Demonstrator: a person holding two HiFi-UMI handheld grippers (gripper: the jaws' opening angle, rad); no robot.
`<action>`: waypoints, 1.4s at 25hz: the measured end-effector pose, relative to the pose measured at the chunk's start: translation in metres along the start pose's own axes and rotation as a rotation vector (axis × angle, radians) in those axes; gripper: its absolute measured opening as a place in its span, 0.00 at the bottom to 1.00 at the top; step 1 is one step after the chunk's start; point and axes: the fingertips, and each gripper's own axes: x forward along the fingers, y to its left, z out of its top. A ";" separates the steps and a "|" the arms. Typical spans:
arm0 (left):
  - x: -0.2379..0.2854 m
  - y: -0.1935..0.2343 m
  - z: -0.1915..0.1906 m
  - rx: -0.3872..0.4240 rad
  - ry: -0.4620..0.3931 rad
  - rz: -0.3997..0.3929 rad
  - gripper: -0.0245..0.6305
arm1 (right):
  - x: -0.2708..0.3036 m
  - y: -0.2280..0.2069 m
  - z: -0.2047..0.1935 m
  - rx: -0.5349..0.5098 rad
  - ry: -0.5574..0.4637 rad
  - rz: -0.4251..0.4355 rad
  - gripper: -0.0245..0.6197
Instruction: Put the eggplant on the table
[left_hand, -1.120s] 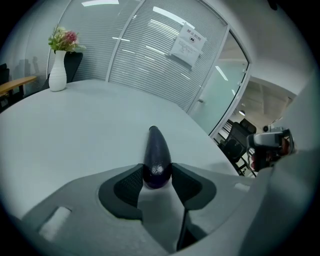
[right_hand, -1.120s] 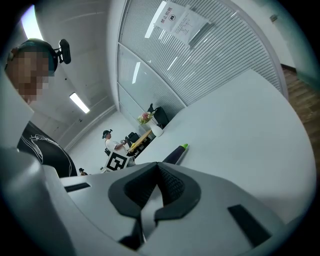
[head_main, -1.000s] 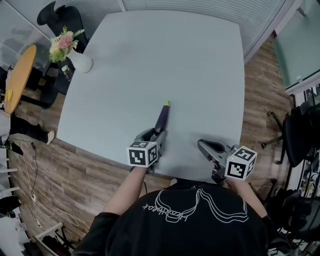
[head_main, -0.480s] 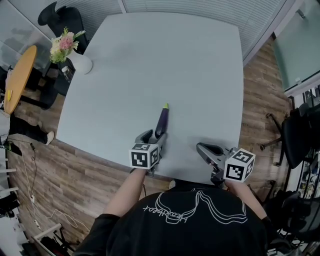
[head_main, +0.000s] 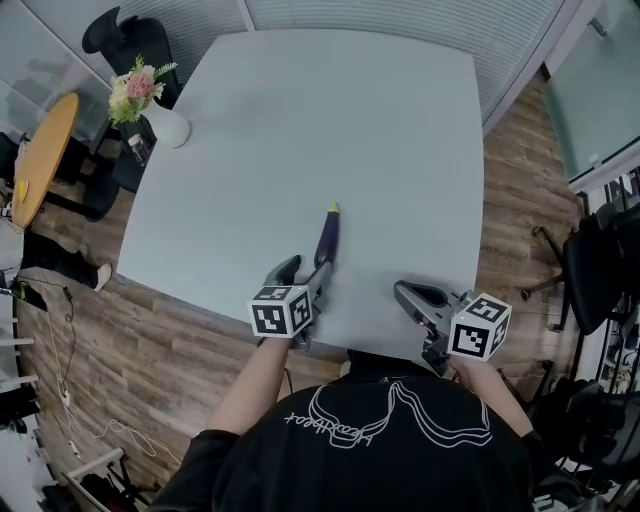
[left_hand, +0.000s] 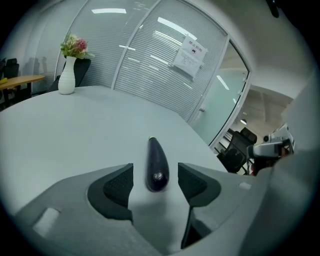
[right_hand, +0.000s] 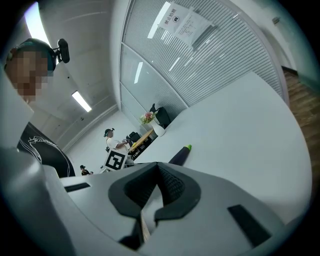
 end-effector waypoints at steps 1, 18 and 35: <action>-0.007 -0.003 0.004 -0.004 -0.015 -0.006 0.44 | -0.002 0.003 0.001 -0.009 -0.006 0.000 0.05; -0.178 -0.096 0.046 -0.044 -0.268 -0.316 0.38 | -0.017 0.116 0.010 -0.250 -0.102 0.161 0.05; -0.239 -0.146 0.013 0.092 -0.302 -0.420 0.07 | -0.034 0.168 -0.019 -0.299 -0.114 0.214 0.05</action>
